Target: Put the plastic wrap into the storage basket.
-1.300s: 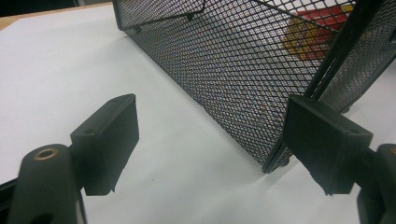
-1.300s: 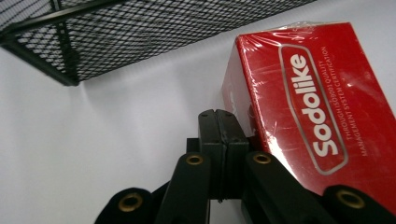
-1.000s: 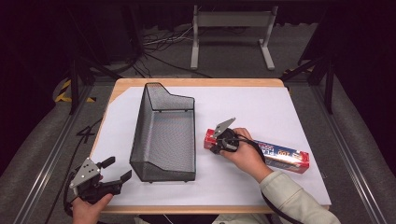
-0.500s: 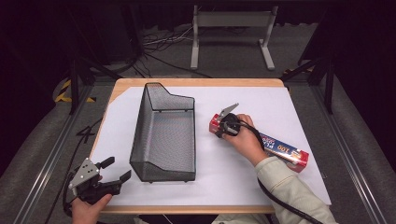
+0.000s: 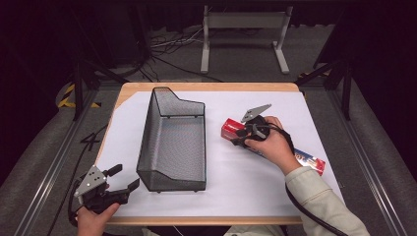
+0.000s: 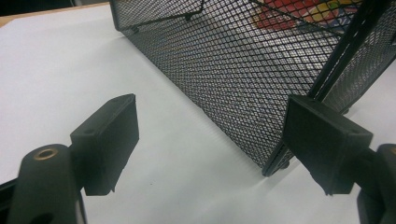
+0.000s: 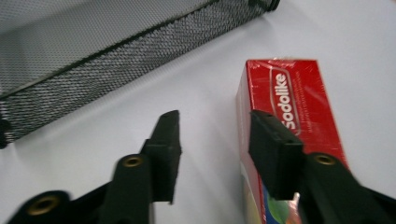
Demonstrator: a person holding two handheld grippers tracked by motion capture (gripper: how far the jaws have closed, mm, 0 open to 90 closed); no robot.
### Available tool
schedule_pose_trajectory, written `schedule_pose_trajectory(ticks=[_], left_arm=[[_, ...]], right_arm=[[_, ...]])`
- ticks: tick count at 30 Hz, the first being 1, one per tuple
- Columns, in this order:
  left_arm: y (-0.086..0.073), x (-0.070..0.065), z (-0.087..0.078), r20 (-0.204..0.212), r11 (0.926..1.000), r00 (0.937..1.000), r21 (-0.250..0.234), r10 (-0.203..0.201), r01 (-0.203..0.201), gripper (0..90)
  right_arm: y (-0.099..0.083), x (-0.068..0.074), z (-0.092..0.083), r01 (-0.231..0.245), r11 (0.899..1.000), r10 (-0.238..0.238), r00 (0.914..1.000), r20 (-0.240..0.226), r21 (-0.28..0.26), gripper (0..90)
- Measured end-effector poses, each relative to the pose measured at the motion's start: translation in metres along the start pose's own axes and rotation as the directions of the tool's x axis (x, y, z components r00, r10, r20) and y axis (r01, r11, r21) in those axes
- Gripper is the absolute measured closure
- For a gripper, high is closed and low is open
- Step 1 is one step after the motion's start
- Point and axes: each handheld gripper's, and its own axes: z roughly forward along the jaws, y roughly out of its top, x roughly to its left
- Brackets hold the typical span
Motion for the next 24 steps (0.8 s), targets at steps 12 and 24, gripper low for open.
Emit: schedule_pose_trajectory(ticks=[12, 24], left_arm=[[0.001, -0.002, 0.001, 0.004, 1.0000, 1.0000, 0.000, 0.007, -0.007, 18.7], [0.000, -0.001, 0.000, -0.008, 1.0000, 1.0000, 0.003, 0.002, -0.002, 18.8]], right_arm=[[-0.012, -0.009, -0.051, 0.020, 0.996, -0.015, 0.9980, 0.062, -0.082, 13.9], [-0.035, -0.027, -0.068, -0.039, 0.998, 0.044, 0.9937, 0.103, -0.049, 13.2]])
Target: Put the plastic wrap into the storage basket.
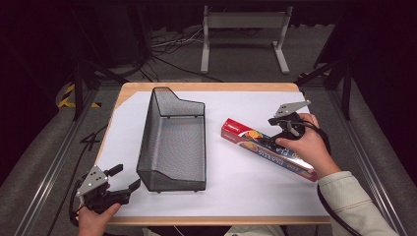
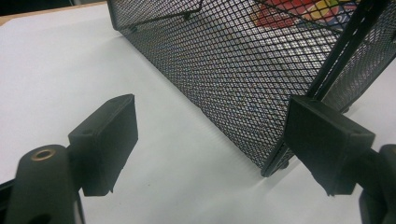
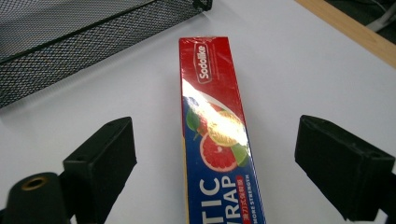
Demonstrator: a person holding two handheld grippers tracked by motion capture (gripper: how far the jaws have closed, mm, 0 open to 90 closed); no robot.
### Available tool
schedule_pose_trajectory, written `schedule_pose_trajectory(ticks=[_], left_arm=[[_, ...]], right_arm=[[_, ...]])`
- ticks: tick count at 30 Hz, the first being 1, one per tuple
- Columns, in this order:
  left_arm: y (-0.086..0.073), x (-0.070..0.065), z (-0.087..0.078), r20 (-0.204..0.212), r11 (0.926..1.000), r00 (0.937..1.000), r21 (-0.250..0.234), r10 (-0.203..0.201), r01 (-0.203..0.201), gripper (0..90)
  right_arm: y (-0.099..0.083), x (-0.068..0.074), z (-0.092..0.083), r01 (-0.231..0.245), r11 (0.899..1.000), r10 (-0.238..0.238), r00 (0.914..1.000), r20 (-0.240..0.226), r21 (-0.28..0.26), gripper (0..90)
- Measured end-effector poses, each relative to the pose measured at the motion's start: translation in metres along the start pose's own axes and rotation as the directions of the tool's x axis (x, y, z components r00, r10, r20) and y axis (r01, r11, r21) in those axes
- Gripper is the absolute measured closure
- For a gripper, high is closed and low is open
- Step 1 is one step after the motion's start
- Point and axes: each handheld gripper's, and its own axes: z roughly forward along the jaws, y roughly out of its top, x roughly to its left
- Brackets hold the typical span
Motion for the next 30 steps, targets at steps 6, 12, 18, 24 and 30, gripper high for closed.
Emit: schedule_pose_trajectory(ticks=[6, 12, 18, 24, 30], left_arm=[[0.000, 0.000, 0.000, -0.003, 1.0000, 1.0000, 0.000, -0.001, 0.001, 18.8], [-0.001, 0.000, 0.000, -0.006, 1.0000, 1.0000, -0.001, -0.005, 0.005, 18.9], [-0.001, 0.000, -0.001, -0.008, 1.0000, 1.0000, -0.001, -0.003, 0.003, 18.9], [-0.001, 0.000, -0.001, -0.008, 1.0000, 1.0000, 0.000, -0.002, 0.002, 18.9], [-0.001, 0.000, -0.001, -0.007, 1.0000, 1.0000, 0.002, -0.002, 0.002, 19.0]], right_arm=[[-0.015, -0.008, 0.012, -0.033, 0.998, 0.033, 0.9994, 0.007, 0.054, 10.0], [-0.027, -0.012, 0.024, -0.038, 0.992, 0.035, 0.9991, 0.023, 0.121, 11.4], [-0.036, -0.013, 0.035, -0.026, 0.987, 0.024, 0.9996, 0.015, 0.157, 13.0], [-0.039, -0.009, 0.042, -0.004, 0.977, 0.004, 1.0000, -0.001, 0.213, 18.7], [-0.041, -0.007, 0.048, 0.023, 0.962, -0.017, 0.9995, -0.025, 0.271, 24.1]])
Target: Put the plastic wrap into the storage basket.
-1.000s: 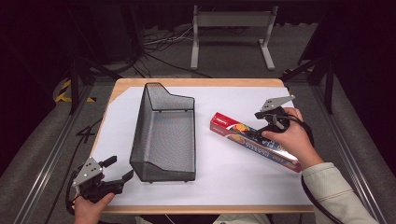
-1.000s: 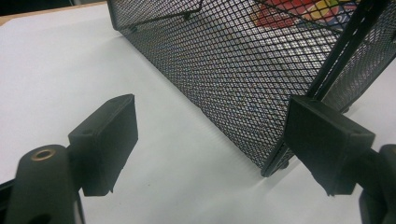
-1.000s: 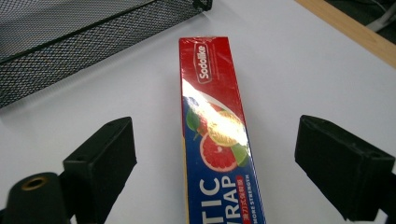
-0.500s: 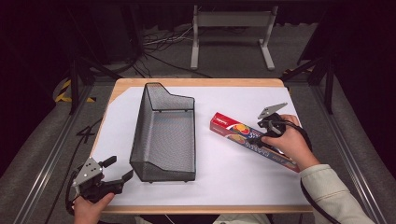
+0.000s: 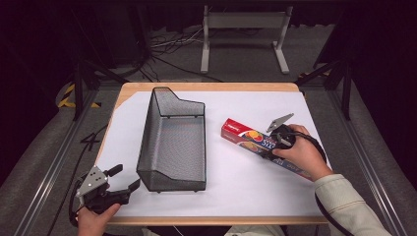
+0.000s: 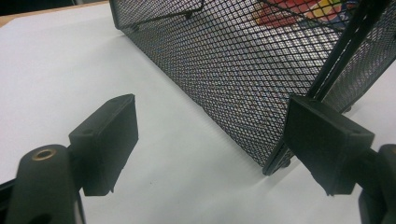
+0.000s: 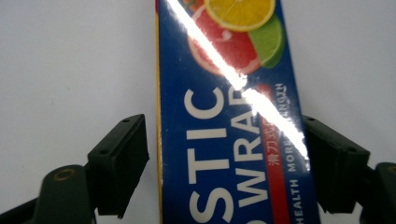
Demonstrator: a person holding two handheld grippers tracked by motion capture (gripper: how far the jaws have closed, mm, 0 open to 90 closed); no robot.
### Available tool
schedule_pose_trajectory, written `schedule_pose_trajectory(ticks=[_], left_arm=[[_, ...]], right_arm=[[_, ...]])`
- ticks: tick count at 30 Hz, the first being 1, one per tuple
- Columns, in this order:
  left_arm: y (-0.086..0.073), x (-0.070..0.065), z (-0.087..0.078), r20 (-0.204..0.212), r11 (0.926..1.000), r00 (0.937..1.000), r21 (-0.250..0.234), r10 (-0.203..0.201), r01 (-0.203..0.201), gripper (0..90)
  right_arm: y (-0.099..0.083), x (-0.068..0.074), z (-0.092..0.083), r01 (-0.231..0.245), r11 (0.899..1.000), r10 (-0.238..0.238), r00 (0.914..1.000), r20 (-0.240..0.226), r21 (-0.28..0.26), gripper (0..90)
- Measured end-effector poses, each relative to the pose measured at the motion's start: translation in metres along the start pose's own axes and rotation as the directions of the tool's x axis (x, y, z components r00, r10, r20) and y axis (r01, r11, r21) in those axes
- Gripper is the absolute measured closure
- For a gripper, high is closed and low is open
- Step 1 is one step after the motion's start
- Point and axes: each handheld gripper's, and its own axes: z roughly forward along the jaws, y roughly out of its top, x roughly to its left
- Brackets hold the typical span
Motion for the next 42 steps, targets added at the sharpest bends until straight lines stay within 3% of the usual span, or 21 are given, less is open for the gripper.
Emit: schedule_pose_trajectory(ticks=[10, 12, 21, 31, 34, 42], left_arm=[[0.000, 0.000, 0.000, 0.002, 1.0000, 1.0000, -0.002, -0.001, 0.001, 19.1], [0.000, 0.000, 0.000, 0.002, 1.0000, 1.0000, -0.002, -0.001, 0.001, 19.1], [0.000, 0.000, 0.000, 0.003, 1.0000, 1.0000, -0.003, -0.003, 0.003, 19.1], [0.000, 0.001, 0.000, 0.003, 1.0000, 1.0000, -0.004, -0.004, 0.004, 19.1], [0.000, 0.001, 0.000, 0.003, 1.0000, 1.0000, -0.004, -0.003, 0.003, 19.1], [0.000, 0.000, 0.000, 0.001, 1.0000, 1.0000, -0.006, -0.004, 0.004, 19.1]], right_arm=[[0.003, -0.003, 0.008, 0.053, 0.995, -0.051, 0.9983, -0.027, 0.082, 30.2], [0.003, -0.003, 0.008, 0.066, 0.994, -0.066, 0.9978, -0.009, 0.084, 36.7], [0.004, -0.003, 0.007, 0.059, 0.994, -0.058, 0.9983, -0.007, 0.090, 38.7], [0.003, 0.001, 0.002, 0.032, 0.998, -0.032, 0.9995, -0.010, 0.058, 40.4], [0.005, 0.002, -0.005, 0.009, 1.000, -0.009, 0.9999, -0.011, 0.008, 40.4], [0.017, 0.008, -0.024, 0.017, 0.999, -0.017, 0.9999, -0.002, -0.030, 40.3]])
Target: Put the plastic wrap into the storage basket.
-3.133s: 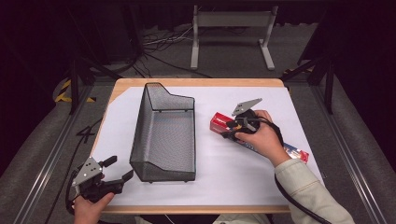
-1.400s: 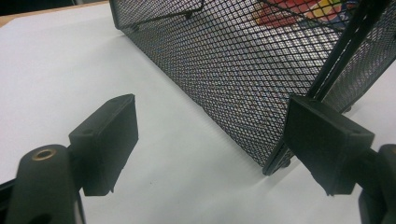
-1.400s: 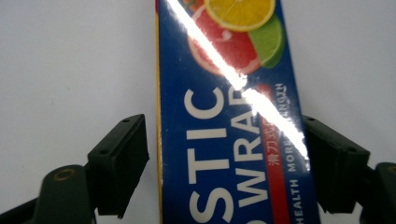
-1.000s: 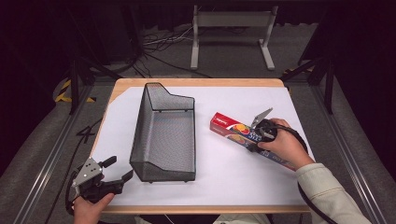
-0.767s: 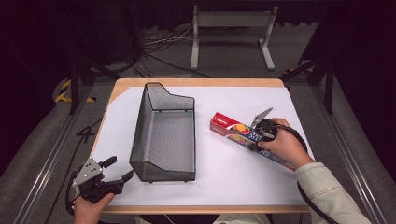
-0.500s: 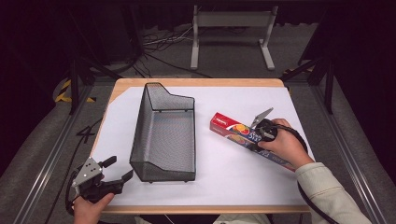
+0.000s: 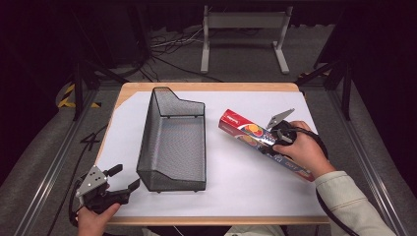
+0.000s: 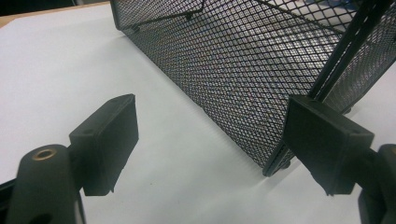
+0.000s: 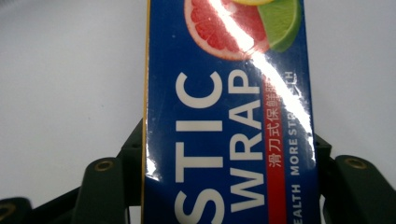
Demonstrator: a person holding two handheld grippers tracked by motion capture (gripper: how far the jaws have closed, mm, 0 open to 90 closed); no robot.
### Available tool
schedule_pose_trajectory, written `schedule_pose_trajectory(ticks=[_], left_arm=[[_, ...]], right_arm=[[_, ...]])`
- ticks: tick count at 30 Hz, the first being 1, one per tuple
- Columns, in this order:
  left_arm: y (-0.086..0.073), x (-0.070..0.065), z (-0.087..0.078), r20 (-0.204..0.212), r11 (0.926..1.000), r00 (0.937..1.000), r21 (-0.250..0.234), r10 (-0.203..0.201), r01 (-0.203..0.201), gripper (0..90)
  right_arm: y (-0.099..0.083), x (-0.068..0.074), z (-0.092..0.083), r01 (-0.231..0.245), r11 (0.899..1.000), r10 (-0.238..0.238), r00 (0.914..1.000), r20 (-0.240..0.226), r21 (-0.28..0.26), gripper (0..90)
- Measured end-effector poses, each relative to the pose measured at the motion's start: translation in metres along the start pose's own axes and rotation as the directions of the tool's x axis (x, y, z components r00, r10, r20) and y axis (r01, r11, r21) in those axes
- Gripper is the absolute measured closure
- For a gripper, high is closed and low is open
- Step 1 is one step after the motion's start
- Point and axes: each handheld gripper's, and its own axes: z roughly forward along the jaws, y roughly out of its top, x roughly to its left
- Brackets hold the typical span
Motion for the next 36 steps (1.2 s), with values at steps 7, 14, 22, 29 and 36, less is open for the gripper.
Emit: schedule_pose_trajectory(ticks=[7, 14, 22, 29, 36], left_arm=[[-0.001, 0.001, 0.000, 0.000, 1.0000, 1.0000, -0.001, -0.004, 0.004, 19.1], [0.000, 0.001, -0.001, -0.002, 1.0000, 1.0000, -0.001, -0.003, 0.003, 19.1], [0.000, 0.001, -0.001, -0.003, 1.0000, 1.0000, -0.004, -0.003, 0.003, 19.0], [-0.001, 0.000, -0.002, -0.007, 0.9999, 1.0000, -0.008, -0.007, 0.006, 19.0], [-0.002, 0.001, -0.004, -0.009, 1.0000, 0.9999, -0.006, -0.006, 0.006, 19.0]], right_arm=[[0.010, 0.007, -0.015, -0.012, 0.999, 0.013, 0.9999, 0.008, -0.033, 40.2], [0.021, 0.012, -0.028, -0.016, 0.999, 0.016, 0.9998, 0.015, -0.046, 40.1], [0.029, 0.016, -0.039, -0.058, 0.995, 0.060, 0.9976, 0.033, -0.076, 40.1], [0.043, 0.027, -0.043, -0.089, 0.994, 0.092, 0.9950, 0.038, -0.068, 40.2], [0.063, 0.045, -0.045, -0.119, 0.989, 0.122, 0.9920, 0.031, -0.086, 40.2]])
